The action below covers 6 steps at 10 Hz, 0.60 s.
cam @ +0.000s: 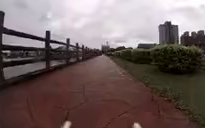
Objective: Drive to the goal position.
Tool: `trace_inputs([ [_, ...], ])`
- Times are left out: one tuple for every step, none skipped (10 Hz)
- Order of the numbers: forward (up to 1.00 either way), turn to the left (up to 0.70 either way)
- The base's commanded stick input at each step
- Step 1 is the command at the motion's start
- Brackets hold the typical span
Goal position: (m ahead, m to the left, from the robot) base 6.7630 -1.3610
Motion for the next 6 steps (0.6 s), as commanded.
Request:
trace_inputs([
  [0.5, 0.0],
  [0.5, 0.0],
  [0.5, 0.0],
  [0.5, 0.0],
  [0.5, 0.0],
  [0.5, 0.0],
])
